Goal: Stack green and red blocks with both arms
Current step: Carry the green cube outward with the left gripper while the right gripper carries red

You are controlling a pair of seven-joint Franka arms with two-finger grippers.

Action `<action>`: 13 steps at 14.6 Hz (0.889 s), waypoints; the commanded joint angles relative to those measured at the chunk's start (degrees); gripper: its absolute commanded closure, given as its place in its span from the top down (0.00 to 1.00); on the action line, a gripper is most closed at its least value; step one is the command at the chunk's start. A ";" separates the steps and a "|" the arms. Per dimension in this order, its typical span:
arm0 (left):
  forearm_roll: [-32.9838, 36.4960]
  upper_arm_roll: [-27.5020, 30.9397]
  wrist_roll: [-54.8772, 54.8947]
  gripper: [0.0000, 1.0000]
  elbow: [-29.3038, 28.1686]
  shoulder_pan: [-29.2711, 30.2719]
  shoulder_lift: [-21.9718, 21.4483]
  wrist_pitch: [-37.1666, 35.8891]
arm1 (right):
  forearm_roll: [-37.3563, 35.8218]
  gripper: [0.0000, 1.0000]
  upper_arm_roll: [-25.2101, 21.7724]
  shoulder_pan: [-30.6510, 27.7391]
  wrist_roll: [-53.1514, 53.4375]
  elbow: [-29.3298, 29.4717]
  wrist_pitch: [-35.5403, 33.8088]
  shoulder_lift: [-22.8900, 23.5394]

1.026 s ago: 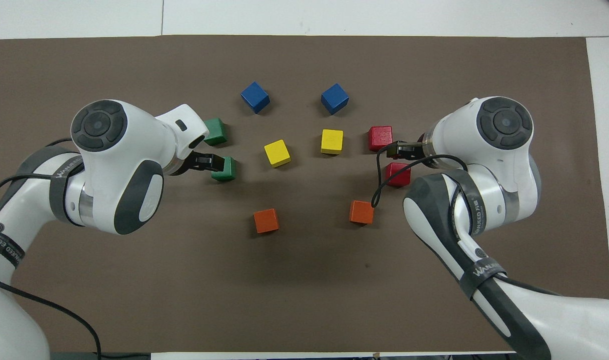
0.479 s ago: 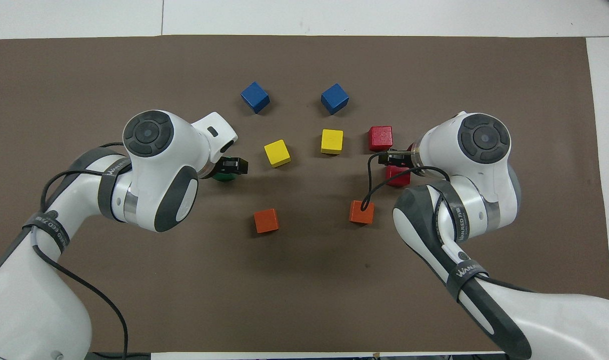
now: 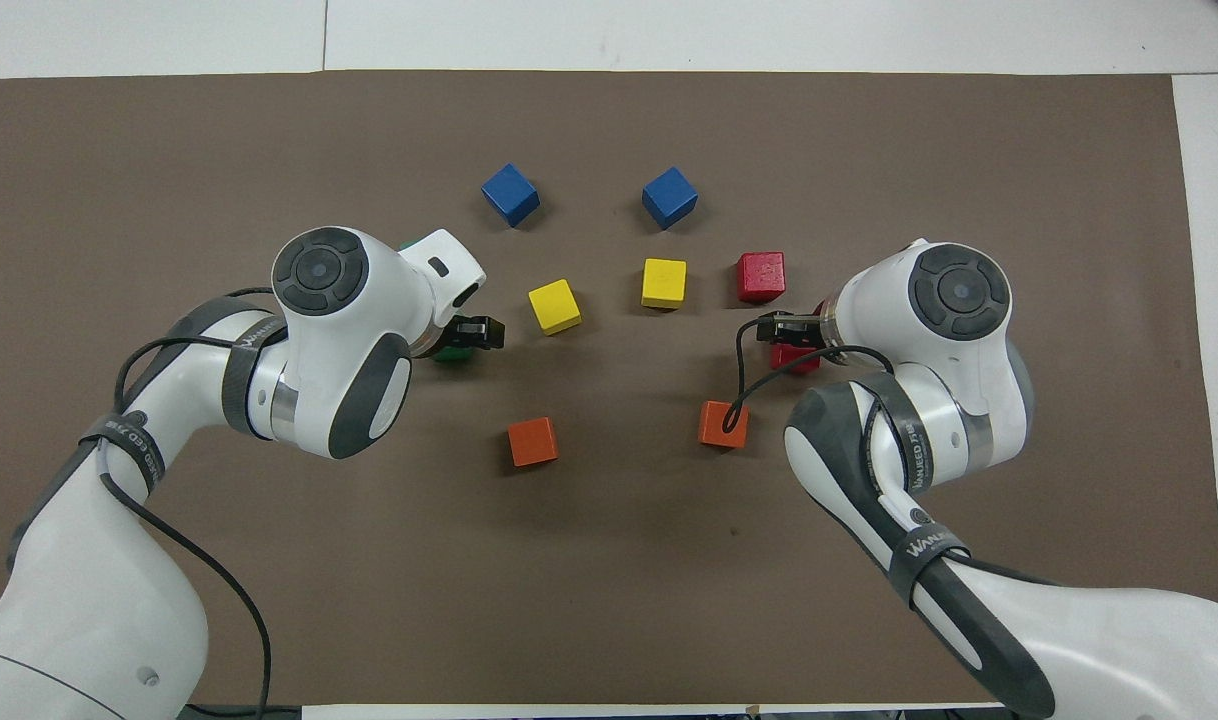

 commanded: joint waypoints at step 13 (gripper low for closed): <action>3.68 1.17 4.19 0.00 1.75 8.89 -7.09 -10.24 | 0.14 0.00 0.01 -1.22 -2.16 1.45 0.76 1.56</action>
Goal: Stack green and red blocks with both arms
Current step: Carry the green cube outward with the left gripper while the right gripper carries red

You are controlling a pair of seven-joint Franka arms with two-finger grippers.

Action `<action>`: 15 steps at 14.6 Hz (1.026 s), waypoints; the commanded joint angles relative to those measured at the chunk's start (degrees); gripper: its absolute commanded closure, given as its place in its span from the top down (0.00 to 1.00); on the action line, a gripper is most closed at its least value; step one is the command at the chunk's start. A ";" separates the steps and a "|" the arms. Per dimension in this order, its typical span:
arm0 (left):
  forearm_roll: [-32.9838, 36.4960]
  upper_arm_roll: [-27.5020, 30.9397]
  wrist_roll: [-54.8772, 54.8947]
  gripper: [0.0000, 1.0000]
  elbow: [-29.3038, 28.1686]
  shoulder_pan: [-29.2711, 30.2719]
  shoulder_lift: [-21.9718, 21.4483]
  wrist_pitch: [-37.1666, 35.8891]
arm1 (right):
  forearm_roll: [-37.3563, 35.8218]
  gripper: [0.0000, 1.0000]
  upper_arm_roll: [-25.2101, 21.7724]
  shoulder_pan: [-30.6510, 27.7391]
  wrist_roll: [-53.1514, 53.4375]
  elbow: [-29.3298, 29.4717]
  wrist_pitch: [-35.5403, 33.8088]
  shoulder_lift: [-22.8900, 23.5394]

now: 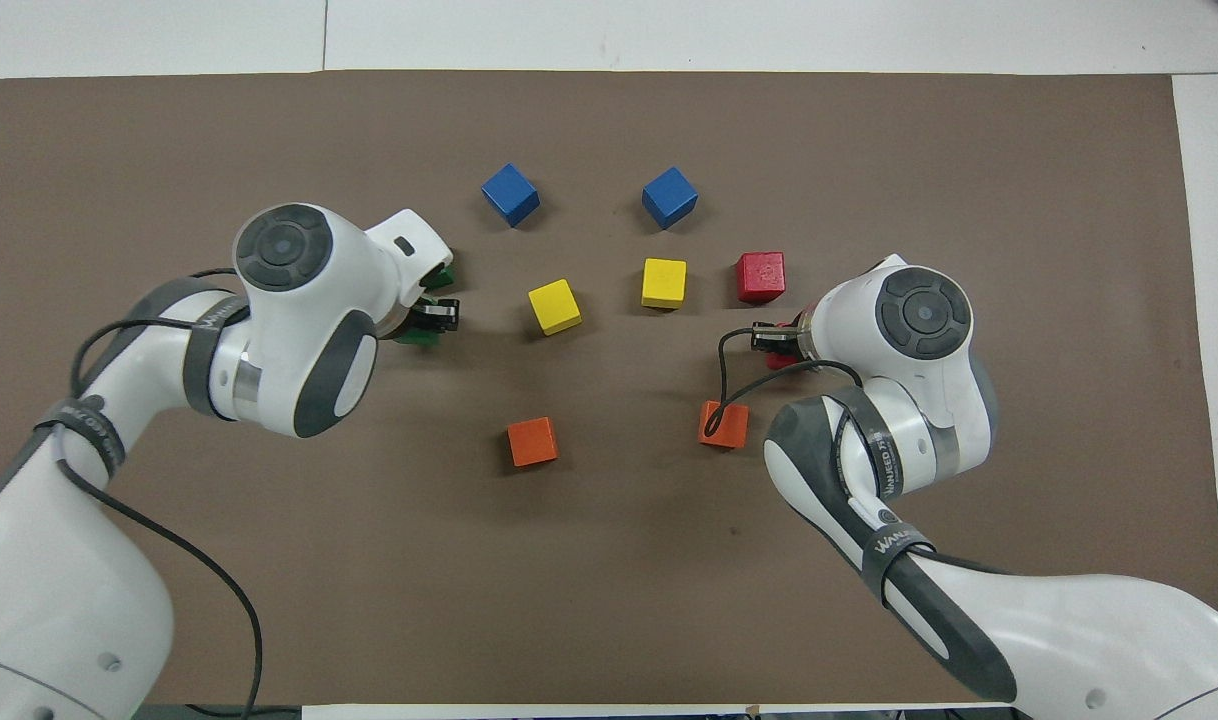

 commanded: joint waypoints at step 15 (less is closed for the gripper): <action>0.70 -0.26 29.29 0.00 -10.00 32.96 -4.29 4.15 | 0.19 0.00 0.16 -21.22 -37.26 2.60 -2.36 -0.42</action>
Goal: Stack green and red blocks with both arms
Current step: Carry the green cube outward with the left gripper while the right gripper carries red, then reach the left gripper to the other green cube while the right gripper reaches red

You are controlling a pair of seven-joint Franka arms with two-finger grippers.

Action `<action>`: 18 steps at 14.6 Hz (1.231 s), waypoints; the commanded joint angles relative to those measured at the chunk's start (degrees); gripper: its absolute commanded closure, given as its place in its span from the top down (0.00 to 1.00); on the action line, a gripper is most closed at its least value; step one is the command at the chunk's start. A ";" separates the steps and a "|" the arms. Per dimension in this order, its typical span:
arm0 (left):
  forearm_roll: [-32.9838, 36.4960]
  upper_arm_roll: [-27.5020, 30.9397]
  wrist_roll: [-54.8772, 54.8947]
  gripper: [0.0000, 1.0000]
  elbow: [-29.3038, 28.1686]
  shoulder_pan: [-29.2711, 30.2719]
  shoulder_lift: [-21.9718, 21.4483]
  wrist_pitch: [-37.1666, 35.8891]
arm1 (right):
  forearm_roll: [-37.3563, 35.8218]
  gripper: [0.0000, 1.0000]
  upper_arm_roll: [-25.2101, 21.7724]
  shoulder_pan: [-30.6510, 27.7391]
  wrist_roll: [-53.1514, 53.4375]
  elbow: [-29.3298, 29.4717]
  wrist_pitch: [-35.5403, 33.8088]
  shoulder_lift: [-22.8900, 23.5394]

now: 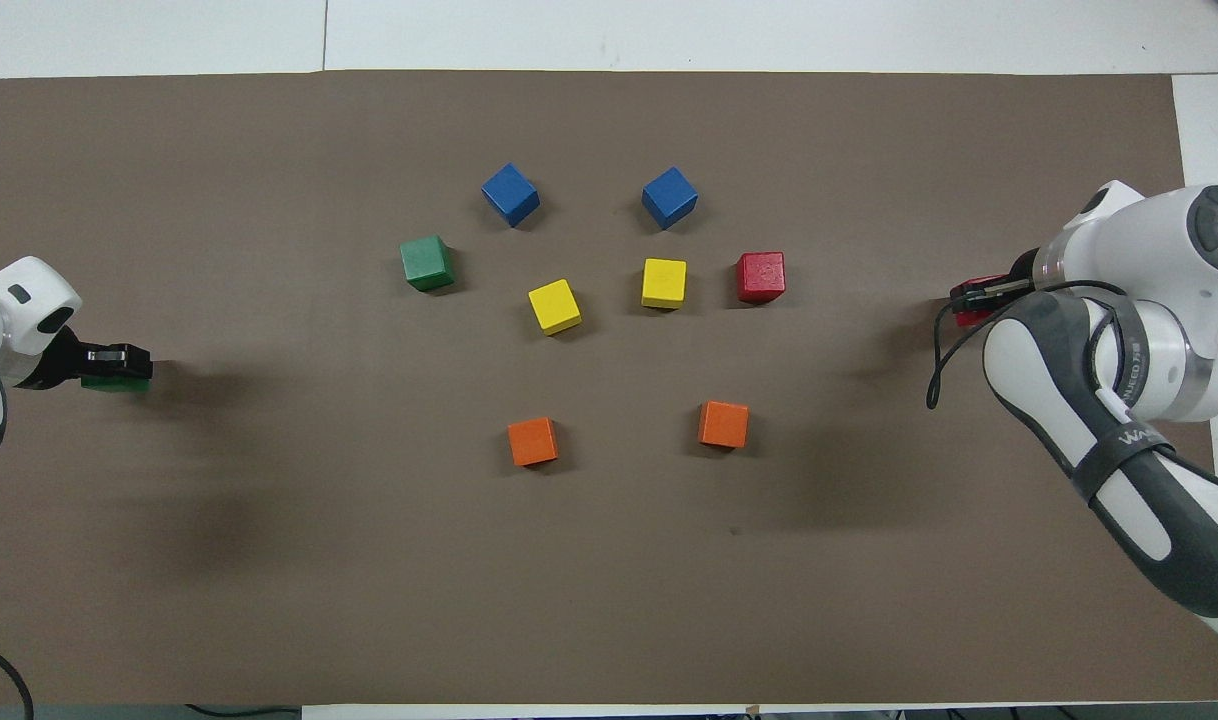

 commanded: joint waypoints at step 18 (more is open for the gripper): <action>-3.00 -0.87 4.47 1.00 18.52 -3.96 3.53 -16.37 | 0.20 0.00 0.46 -0.26 -1.58 -5.59 7.01 -0.54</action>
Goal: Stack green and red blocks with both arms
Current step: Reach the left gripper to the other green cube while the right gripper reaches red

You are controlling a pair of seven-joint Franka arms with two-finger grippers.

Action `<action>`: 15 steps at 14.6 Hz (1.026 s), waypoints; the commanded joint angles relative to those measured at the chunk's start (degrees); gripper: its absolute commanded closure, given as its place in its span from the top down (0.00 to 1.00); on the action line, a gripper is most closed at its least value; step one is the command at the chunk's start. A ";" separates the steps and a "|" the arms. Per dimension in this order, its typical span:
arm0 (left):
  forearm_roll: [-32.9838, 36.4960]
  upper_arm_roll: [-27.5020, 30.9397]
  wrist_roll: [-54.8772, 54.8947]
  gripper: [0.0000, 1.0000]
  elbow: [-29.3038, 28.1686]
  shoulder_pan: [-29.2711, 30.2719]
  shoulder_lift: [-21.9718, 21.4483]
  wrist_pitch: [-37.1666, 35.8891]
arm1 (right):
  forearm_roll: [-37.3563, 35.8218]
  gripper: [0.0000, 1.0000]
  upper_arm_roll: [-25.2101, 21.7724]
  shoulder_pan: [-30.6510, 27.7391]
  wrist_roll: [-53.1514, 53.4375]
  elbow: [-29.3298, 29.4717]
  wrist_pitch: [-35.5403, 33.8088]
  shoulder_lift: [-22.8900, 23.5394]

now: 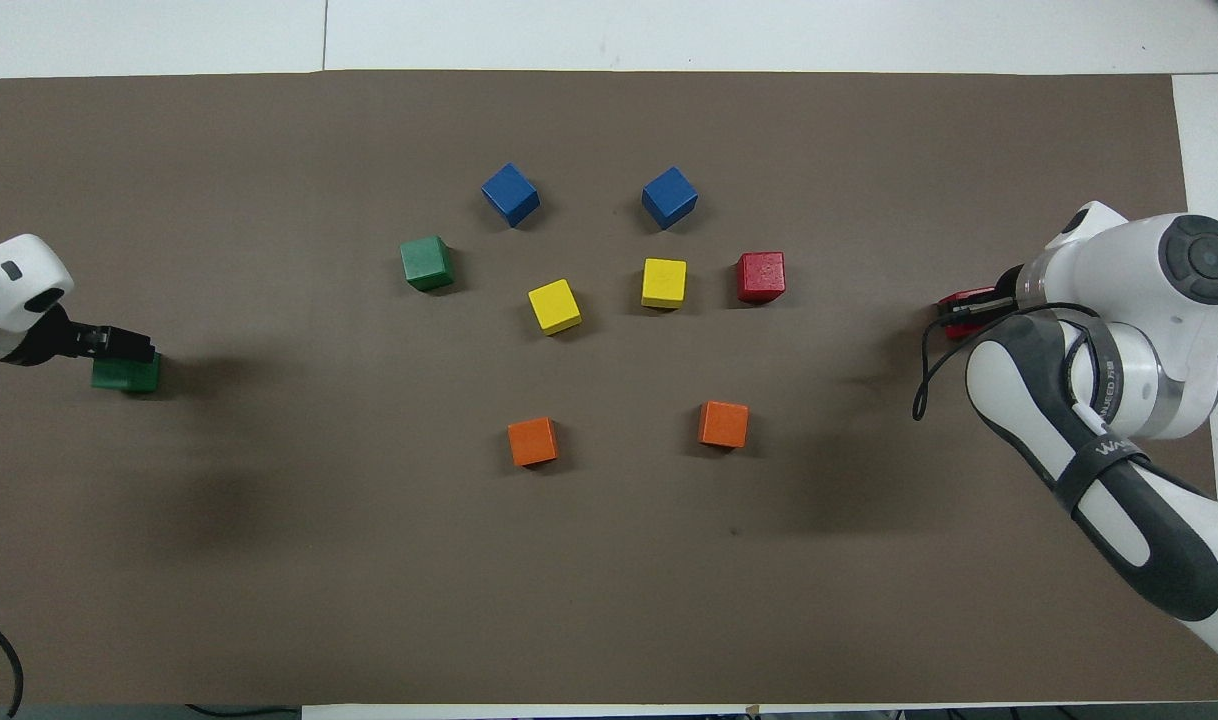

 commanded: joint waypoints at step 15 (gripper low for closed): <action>-0.84 0.83 -44.58 1.00 20.54 -31.64 14.90 -0.17 | 0.29 1.00 0.66 0.56 3.83 13.91 -21.06 -3.53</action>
